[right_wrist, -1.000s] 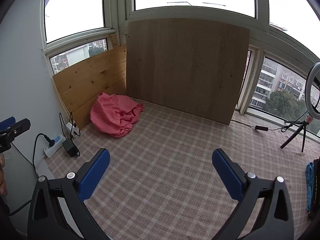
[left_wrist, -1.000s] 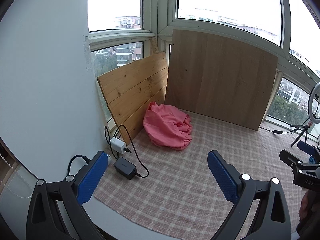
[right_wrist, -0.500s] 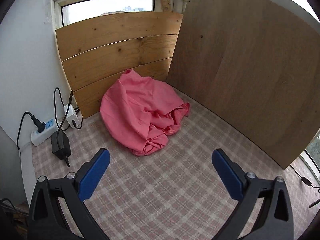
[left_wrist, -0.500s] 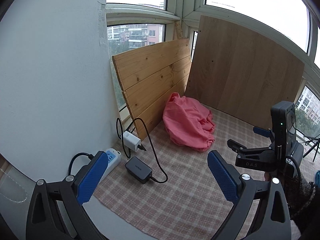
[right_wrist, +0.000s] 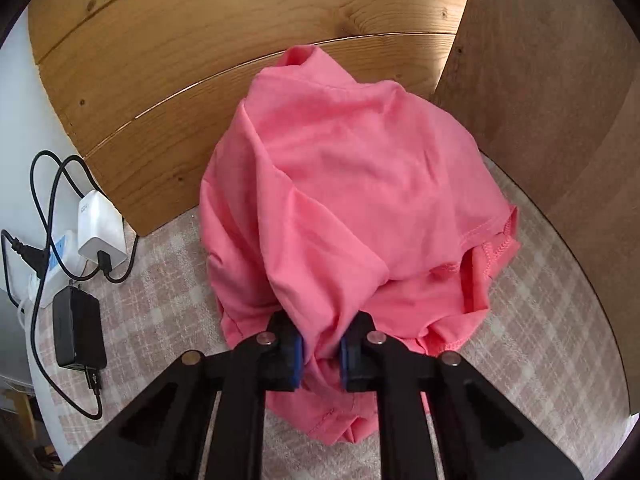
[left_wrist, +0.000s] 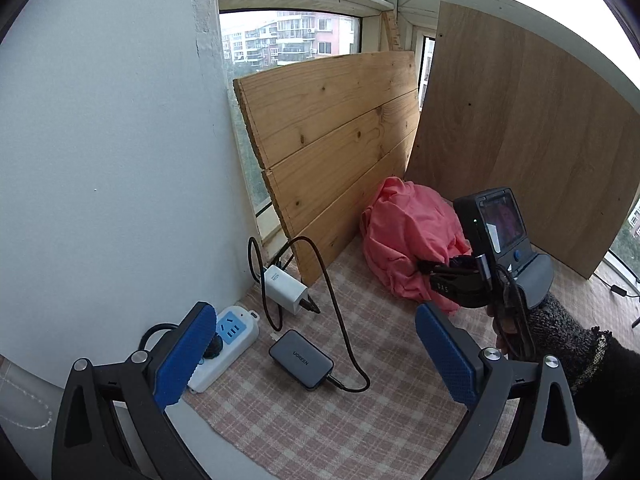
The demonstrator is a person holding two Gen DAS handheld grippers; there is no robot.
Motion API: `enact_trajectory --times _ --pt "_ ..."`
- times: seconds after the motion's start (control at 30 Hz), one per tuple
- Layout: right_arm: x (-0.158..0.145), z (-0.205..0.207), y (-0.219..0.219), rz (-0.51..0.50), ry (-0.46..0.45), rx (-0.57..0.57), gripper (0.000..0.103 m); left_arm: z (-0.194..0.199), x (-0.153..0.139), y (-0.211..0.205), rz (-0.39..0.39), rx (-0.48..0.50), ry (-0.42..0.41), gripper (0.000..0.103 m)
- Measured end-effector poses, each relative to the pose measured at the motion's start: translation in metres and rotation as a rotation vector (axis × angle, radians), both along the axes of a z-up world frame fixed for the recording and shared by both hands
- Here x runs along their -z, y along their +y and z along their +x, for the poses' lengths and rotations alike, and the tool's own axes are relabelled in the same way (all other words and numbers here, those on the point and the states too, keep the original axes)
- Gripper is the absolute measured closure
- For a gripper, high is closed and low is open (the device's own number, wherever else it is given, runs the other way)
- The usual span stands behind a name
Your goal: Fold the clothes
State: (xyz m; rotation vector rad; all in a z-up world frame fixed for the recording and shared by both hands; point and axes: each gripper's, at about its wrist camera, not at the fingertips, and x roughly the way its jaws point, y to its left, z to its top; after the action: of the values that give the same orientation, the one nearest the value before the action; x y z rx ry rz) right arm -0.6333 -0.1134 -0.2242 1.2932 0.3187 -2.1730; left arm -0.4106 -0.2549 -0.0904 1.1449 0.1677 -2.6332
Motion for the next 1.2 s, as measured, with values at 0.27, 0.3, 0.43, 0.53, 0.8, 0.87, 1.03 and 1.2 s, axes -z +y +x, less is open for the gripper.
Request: enact_trajectory --times 0.27,0.3,0.43,0.53,0.8,0.87,1.03,1.2 --pt "-0.157 0.097 0.145 -0.131 0.16 0.113 0.1 0.014 -0.012 -0.003 0.011 0.072 0.041 0.003" --pt "-0.176 0.117 0.173 -0.117 0.195 0.155 0.1 0.015 -0.013 0.001 0.01 0.097 0.043 0.003" --pt "-0.201 0.183 0.304 0.037 0.23 0.462 0.1 0.012 -0.007 0.028 -0.005 0.217 0.021 0.003" --pt "-0.172 0.217 0.4 0.271 0.184 0.773 0.1 -0.002 0.008 0.059 0.007 0.312 -0.033 0.003" --pt "-0.087 0.266 0.48 0.232 -0.016 0.936 0.055 -0.031 0.053 0.2 0.035 0.606 -0.171 0.003" --pt "-0.073 0.263 0.48 0.266 -0.002 0.902 0.045 -0.037 0.062 0.249 0.055 0.699 -0.212 0.003" --pt "-0.026 0.235 0.513 0.215 -0.089 0.908 0.038 -0.063 0.096 0.358 -0.045 0.794 -0.29 0.003" --pt "0.02 0.21 0.521 0.204 -0.172 0.869 0.038 -0.086 0.142 0.404 -0.185 0.792 -0.381 0.05"
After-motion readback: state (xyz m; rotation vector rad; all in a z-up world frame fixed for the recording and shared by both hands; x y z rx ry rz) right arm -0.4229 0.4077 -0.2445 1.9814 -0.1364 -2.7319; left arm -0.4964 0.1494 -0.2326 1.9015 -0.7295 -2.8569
